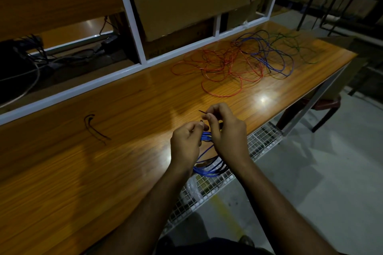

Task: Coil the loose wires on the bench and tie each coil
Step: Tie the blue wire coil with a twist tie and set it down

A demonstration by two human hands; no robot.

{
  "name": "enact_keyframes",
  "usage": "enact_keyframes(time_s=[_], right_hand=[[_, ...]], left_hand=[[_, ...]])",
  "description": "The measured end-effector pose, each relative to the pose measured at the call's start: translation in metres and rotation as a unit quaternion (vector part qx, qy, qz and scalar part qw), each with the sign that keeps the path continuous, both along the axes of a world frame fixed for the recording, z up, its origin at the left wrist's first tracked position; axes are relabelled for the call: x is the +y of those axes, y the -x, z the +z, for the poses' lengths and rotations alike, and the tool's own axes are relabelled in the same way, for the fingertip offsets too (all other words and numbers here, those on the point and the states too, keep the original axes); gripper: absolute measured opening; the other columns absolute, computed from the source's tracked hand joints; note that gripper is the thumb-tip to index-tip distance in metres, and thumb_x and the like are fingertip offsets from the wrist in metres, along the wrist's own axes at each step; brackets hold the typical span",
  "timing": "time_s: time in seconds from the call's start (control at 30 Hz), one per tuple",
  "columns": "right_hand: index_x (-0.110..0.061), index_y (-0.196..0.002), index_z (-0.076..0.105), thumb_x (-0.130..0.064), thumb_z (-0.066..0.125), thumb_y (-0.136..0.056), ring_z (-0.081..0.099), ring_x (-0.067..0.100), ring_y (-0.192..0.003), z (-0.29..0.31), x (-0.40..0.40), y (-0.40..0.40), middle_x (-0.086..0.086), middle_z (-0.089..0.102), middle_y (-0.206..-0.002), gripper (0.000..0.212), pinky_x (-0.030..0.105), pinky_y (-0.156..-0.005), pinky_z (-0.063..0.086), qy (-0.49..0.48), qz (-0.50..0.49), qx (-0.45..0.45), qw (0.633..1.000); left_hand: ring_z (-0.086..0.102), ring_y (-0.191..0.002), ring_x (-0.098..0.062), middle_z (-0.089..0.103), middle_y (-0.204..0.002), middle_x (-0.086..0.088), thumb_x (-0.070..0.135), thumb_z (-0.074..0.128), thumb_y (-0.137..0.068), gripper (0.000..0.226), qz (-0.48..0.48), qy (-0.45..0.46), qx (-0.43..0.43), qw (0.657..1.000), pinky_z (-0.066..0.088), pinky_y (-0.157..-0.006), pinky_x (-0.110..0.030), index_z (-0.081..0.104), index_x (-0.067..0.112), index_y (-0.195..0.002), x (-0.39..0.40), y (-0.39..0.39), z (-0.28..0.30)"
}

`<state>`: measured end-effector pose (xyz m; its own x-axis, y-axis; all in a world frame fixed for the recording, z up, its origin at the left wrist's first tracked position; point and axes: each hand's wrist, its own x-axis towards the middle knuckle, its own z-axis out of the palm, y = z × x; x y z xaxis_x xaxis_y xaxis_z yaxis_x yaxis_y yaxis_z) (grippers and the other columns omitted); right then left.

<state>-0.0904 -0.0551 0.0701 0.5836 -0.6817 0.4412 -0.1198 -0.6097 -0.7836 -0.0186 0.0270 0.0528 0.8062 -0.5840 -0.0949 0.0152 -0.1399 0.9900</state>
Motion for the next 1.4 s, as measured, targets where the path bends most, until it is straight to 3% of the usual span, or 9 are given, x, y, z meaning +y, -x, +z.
enact_keyframes(time_s=[0.23,0.4,0.53,0.67,0.77,0.87,1.07,1.27,1.4], right_hand=[[-0.011,-0.095,0.070,-0.011,0.069,-0.090,0.048,0.013,-0.081,0.007,0.002,0.008,-0.002,0.066,-0.084,0.005,0.022,-0.068,0.034,0.164,-0.051,0.056,0.984],[-0.005,-0.089,0.067,-0.003,0.063,-0.084,0.041,0.018,-0.087,0.010,0.005,0.007,0.005,0.056,-0.082,0.007,0.022,-0.069,0.028,0.224,-0.043,0.077,0.970],[-0.003,-0.086,0.066,0.007,0.068,-0.078,0.040,0.019,-0.087,0.009,0.005,0.007,0.006,0.053,-0.080,0.013,0.024,-0.069,0.029,0.248,-0.054,0.100,0.962],[-0.003,-0.086,0.065,0.009,0.070,-0.076,0.039,0.020,-0.086,0.009,0.007,0.006,0.006,0.052,-0.080,0.017,0.029,-0.067,0.034,0.246,-0.063,0.113,0.961],[-0.003,-0.087,0.065,0.006,0.070,-0.079,0.039,0.020,-0.085,0.010,0.007,0.007,0.006,0.053,-0.081,0.013,0.028,-0.067,0.033,0.243,-0.061,0.111,0.962],[-0.002,-0.087,0.064,0.006,0.070,-0.080,0.041,0.022,-0.085,0.010,0.007,0.008,0.008,0.053,-0.080,0.012,0.028,-0.068,0.032,0.243,-0.067,0.102,0.962],[-0.003,-0.086,0.065,0.003,0.070,-0.080,0.039,0.020,-0.086,0.011,0.008,0.009,0.007,0.053,-0.080,0.010,0.024,-0.071,0.028,0.244,-0.071,0.113,0.961],[-0.004,-0.087,0.066,-0.008,0.058,-0.086,0.037,0.017,-0.086,0.013,0.011,0.010,0.005,0.053,-0.080,0.009,0.021,-0.071,0.026,0.248,-0.064,0.104,0.961],[-0.004,-0.087,0.066,-0.006,0.063,-0.085,0.039,0.019,-0.087,0.013,0.013,0.010,0.005,0.054,-0.081,0.005,0.022,-0.072,0.027,0.254,-0.065,0.103,0.960]], left_hand=[[0.044,-0.048,0.001,0.062,-0.063,0.011,0.023,0.052,-0.101,0.025,0.010,0.012,0.015,1.000,0.034,-0.050,-0.018,0.075,0.018,-0.093,0.004,-0.002,0.007],[0.050,-0.069,-0.019,0.064,-0.093,-0.031,0.025,0.047,-0.102,0.027,-0.019,0.027,0.003,0.999,0.040,-0.065,-0.036,0.074,0.026,-0.099,0.004,-0.001,0.006],[0.054,-0.074,-0.021,0.068,-0.092,-0.023,0.030,0.049,-0.100,0.026,-0.012,0.020,-0.008,1.000,0.041,-0.067,-0.038,0.074,0.029,-0.092,0.003,-0.002,0.004],[0.062,-0.082,-0.039,0.072,-0.087,-0.011,0.032,0.051,-0.100,0.026,-0.001,0.014,-0.020,1.000,0.044,-0.068,-0.037,0.075,0.027,-0.091,0.003,-0.001,0.002],[0.067,-0.082,-0.023,0.074,-0.085,0.000,0.030,0.052,-0.101,0.025,0.008,0.005,-0.035,0.999,0.048,-0.070,-0.033,0.075,0.026,-0.092,0.004,-0.001,0.004],[0.067,-0.081,-0.026,0.074,-0.083,-0.001,0.029,0.053,-0.101,0.024,0.018,0.001,-0.037,0.999,0.052,-0.069,-0.041,0.075,0.025,-0.091,0.004,-0.001,0.005],[0.068,-0.086,-0.001,0.075,-0.089,0.008,0.029,0.053,-0.101,0.023,0.020,-0.005,-0.044,0.999,0.052,-0.075,-0.025,0.075,0.024,-0.096,0.004,-0.001,0.003],[0.068,-0.086,-0.003,0.075,-0.089,0.010,0.029,0.053,-0.101,0.023,0.026,0.000,-0.061,0.998,0.054,-0.075,-0.031,0.075,0.030,-0.096,0.005,0.000,0.001],[0.069,-0.086,-0.005,0.075,-0.089,0.010,0.029,0.053,-0.101,0.023,0.026,0.004,-0.059,0.998,0.054,-0.074,-0.031,0.075,0.031,-0.096,0.006,0.000,0.001]])
